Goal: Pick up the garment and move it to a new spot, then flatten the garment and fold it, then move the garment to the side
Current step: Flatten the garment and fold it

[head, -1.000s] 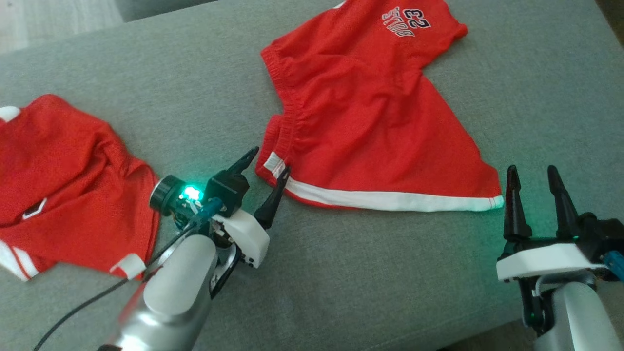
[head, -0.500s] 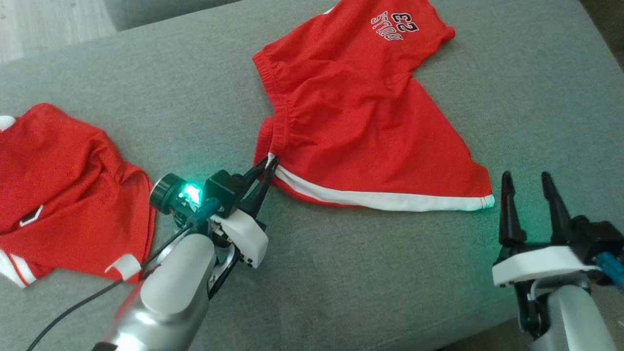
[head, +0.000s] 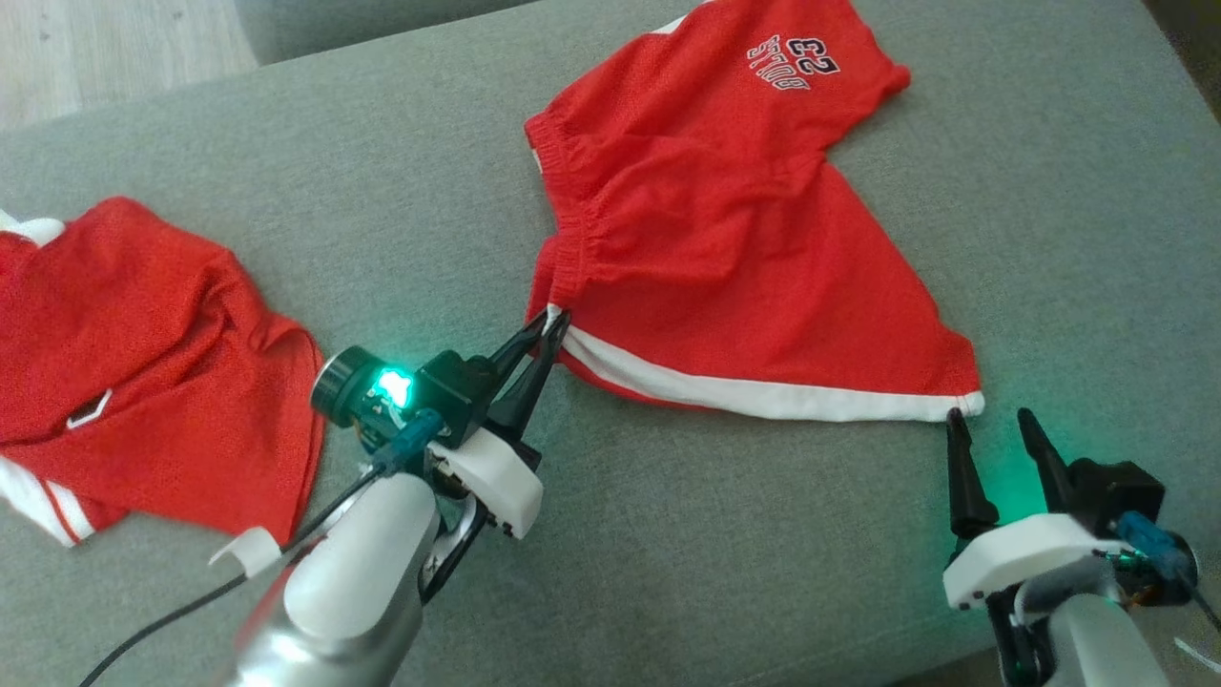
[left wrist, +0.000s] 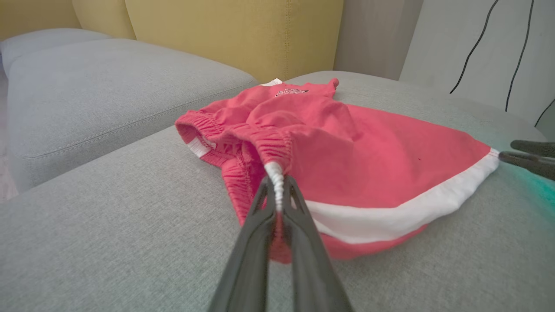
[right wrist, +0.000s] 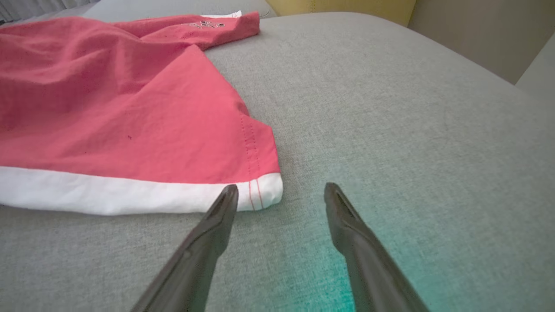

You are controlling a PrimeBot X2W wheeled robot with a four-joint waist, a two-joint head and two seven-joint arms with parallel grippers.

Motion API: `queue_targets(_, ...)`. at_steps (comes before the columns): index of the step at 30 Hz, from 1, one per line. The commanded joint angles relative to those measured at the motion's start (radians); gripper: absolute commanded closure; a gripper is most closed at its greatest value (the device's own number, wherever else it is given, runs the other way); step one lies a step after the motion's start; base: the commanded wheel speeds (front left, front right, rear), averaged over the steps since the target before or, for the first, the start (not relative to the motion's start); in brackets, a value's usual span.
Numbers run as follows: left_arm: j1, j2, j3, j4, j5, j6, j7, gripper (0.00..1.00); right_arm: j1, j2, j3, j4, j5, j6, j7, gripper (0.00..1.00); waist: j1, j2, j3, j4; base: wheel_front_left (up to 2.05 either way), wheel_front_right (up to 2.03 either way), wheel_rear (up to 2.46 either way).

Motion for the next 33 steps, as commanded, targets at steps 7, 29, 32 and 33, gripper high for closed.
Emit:
queue_targets(7, -0.011, 0.028, 0.019, -0.069, -0.012, 0.016, -0.005, 1.0, -0.044, -0.006, 0.025, 0.012, -0.019, -0.001, -0.007, 0.0, 0.0001, 0.0, 0.013, 0.017, 0.0, 0.0, 0.0)
queue_targets(29, -0.008, 0.042, 0.005, -0.086, -0.032, 0.034, 0.001, 1.0, -0.078, -0.006, 0.056, 0.06, -0.078, -0.001, 0.041, 0.0, 0.0001, 0.0, 0.003, 0.027, 0.0, 0.0, 0.0)
queue_targets(32, -0.006, 0.043, 0.004, -0.083, -0.035, 0.037, 0.0, 1.0, -0.069, -0.006, 0.061, 0.046, -0.082, -0.001, 0.053, 0.0, 0.0001, 0.0, -0.004, 0.022, 0.0, 0.0, 0.0)
queue_targets(33, -0.005, 0.043, 0.003, -0.082, -0.036, 0.038, -0.001, 1.0, -0.065, -0.006, 0.062, 0.042, -0.083, -0.001, 0.057, 0.0, 0.0001, 0.0, -0.006, 0.02, 0.0, 0.0, 0.0)
